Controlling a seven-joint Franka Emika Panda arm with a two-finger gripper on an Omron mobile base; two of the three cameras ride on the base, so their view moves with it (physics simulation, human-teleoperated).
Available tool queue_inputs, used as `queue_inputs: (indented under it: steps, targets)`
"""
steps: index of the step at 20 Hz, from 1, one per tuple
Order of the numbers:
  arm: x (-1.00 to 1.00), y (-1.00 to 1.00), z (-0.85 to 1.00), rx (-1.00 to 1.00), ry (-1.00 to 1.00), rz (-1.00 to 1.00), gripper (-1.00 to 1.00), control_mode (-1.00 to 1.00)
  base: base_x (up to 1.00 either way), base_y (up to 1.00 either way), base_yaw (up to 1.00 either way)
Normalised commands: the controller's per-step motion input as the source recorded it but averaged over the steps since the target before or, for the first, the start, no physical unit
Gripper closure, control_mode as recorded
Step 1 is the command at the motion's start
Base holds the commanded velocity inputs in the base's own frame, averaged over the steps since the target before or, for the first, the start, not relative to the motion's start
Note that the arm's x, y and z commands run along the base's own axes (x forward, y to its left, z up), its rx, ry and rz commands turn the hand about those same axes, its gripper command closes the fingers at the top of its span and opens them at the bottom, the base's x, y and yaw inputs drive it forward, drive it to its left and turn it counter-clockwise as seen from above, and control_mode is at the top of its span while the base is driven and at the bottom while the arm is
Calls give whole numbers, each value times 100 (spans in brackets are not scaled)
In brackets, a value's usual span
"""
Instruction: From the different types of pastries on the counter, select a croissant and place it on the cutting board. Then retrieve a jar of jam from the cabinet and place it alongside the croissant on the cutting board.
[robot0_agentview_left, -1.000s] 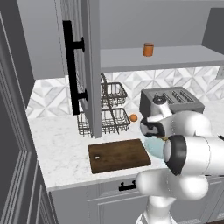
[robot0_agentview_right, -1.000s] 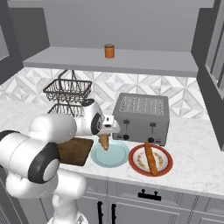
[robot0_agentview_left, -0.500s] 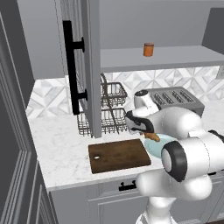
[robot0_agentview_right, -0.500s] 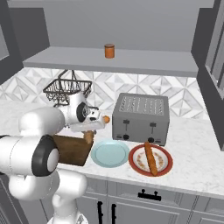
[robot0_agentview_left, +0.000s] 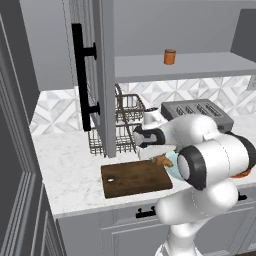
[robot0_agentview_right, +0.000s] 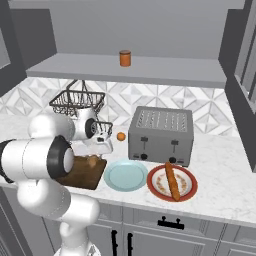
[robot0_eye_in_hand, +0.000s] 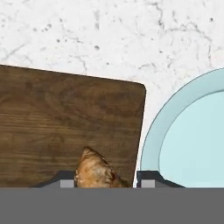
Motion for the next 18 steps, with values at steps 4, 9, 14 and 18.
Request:
queue_inputs:
  steps: [4,9,14,18]
  targets:
    - [-46,7,-81,12,0,0,100,-100,0,0,0]
    - [-27,23,-55,11,0,0,100,-100,0,0,0]
    - [-19,33,-54,7,0,0,-100,-100,0,0,0]
    - [-19,34,-49,0,0,0,-100,-100,0,0,0]
